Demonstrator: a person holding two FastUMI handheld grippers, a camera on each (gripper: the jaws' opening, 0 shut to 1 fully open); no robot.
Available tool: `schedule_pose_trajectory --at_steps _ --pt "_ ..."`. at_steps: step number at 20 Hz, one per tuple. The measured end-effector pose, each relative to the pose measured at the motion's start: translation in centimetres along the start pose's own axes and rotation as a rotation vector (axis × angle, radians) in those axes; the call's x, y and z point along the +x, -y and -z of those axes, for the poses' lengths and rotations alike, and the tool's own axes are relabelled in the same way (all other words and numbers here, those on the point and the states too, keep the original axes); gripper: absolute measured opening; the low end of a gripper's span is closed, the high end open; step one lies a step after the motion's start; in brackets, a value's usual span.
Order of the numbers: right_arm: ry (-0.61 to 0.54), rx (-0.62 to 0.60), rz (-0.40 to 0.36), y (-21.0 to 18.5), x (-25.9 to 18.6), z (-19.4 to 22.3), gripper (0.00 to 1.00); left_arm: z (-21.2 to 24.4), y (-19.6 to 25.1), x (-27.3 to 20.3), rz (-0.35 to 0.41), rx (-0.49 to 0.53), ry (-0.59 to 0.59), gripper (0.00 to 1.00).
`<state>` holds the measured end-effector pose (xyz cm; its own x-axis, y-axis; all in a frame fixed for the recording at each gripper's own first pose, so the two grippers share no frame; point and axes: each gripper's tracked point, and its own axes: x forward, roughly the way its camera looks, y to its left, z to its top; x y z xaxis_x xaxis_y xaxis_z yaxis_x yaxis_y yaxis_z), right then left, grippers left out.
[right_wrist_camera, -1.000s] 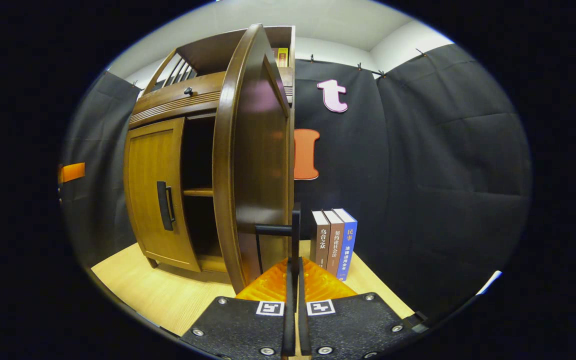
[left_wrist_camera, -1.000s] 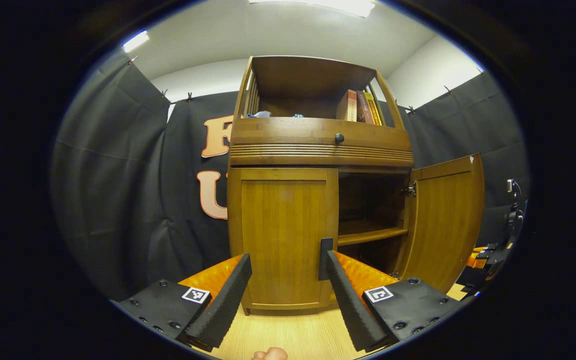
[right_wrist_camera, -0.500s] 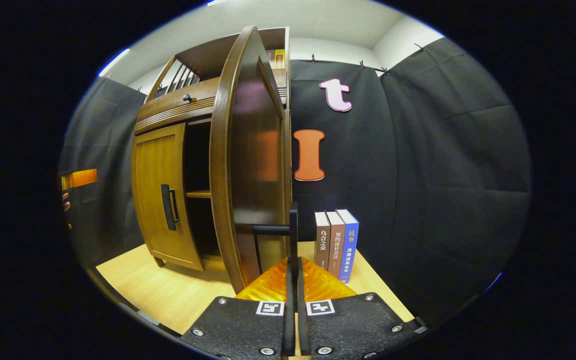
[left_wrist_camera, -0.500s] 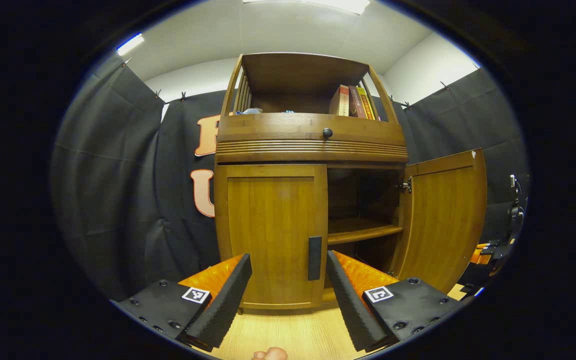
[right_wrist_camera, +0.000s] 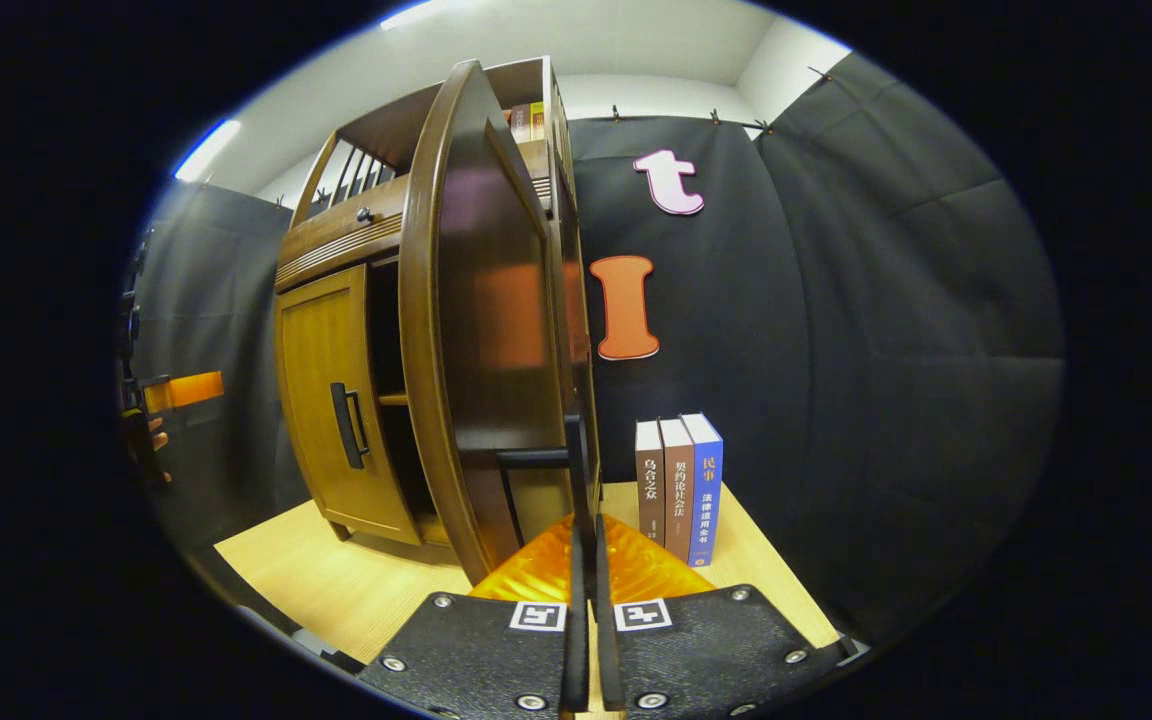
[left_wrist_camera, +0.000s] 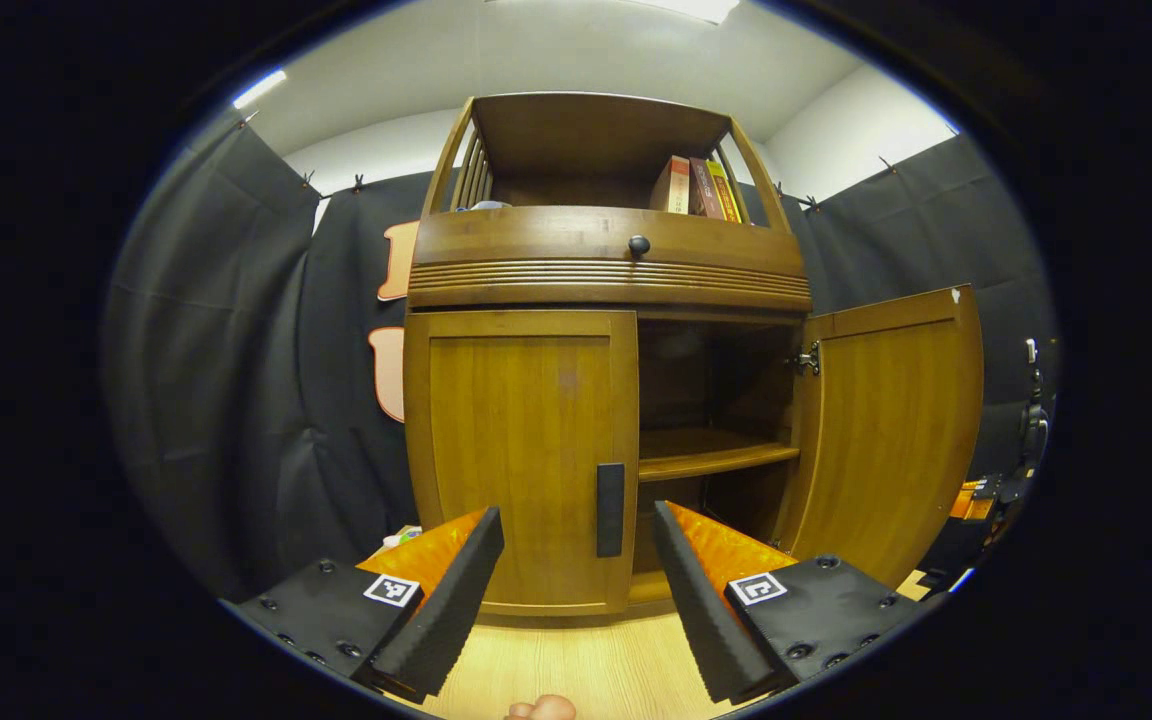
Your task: Open the right door of the double-door shoe cabinet with the right hand, and open the left door with the left hand.
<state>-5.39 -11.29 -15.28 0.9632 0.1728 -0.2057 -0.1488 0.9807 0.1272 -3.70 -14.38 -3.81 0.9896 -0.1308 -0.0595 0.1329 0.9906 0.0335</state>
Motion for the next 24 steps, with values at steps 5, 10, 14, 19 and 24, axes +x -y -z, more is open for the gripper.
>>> schedule_pose_trajectory --at_steps 5,10,14,19,24 --pt "0.005 -0.029 0.063 2.4 -1.9 0.2 0.09 1.5 1.1 2.7 0.018 -0.008 -0.015 0.95" --pt "0.038 -0.060 0.121 3.4 -3.8 -0.7 0.28 3.7 2.1 6.2 0.038 -0.030 -0.050 0.95" --pt "0.042 -0.048 0.163 4.1 -4.5 -1.0 0.33 5.9 2.0 9.2 0.021 0.003 -0.079 0.96" --pt "0.056 -0.043 0.216 5.3 -5.4 -1.4 0.46 7.7 2.7 13.0 0.047 -0.020 -0.096 0.96" --pt "0.064 -0.080 0.267 6.1 -6.1 -1.8 0.75 8.5 2.6 15.9 0.043 -0.025 -0.093 0.97"
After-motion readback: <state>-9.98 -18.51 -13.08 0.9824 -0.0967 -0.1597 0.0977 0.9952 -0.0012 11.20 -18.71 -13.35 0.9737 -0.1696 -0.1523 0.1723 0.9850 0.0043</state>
